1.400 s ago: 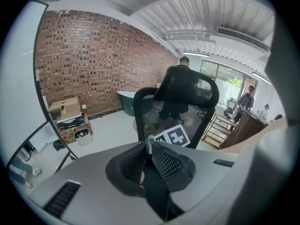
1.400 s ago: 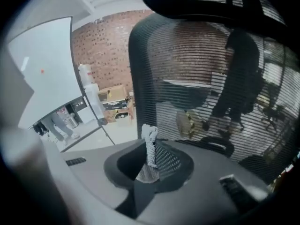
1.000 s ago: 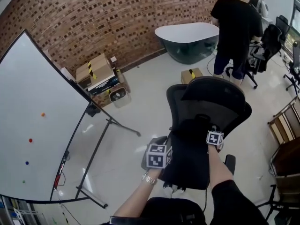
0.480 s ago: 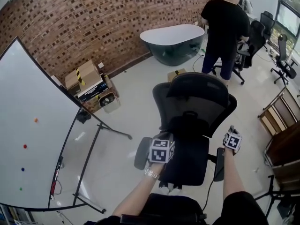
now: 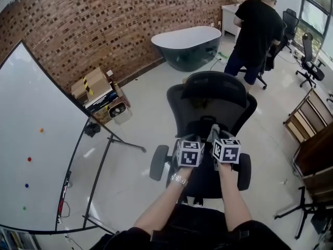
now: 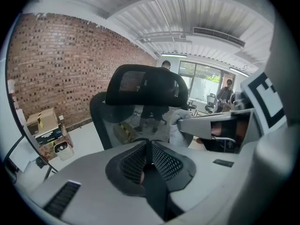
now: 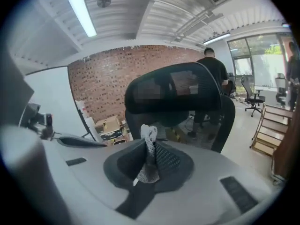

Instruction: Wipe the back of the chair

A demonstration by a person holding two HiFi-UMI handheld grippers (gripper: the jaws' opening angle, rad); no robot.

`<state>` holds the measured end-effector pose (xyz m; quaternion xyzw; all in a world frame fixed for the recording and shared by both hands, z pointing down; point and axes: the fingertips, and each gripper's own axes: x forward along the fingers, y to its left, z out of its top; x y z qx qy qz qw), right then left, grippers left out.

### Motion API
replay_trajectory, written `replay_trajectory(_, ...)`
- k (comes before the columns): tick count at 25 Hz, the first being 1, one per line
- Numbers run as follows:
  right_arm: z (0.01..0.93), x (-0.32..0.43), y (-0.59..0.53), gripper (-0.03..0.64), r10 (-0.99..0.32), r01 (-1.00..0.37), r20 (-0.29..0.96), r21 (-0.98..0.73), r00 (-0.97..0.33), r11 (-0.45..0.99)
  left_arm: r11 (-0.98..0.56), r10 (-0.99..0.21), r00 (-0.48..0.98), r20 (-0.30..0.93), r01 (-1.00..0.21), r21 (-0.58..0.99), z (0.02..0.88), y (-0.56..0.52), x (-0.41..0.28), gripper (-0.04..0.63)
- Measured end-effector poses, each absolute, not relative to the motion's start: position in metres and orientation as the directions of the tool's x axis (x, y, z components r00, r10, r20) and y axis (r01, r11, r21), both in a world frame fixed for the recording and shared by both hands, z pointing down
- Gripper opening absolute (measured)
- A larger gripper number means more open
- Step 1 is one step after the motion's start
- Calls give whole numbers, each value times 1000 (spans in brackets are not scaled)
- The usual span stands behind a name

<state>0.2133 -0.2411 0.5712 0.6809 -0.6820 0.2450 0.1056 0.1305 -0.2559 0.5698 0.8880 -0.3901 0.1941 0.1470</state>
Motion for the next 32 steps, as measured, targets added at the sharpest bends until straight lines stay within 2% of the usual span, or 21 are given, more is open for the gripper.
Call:
replay_trajectory(3, 573, 203, -235, 44, -853, -986, 519, -167, -63, -29, -653, -637, 622, 456, -749, 110, 567, -251, 134, 40)
replay_trajectory(11, 564, 199, -203, 44, -850, -978, 517, -207, -100, -10, -650, -649, 623, 437, -752, 108, 554, -223, 133, 40)
replay_trajectory(25, 567, 124, -74, 44, -856, -975, 516, -205, -34, -85, -675, -595, 659, 460, -721, 159, 577, -119, 47, 40)
replay_trajectory(32, 560, 97, -45, 44, -859, -975, 508, -217, -67, -53, -700, -574, 677, 460, -698, 154, 572, -87, 42, 40)
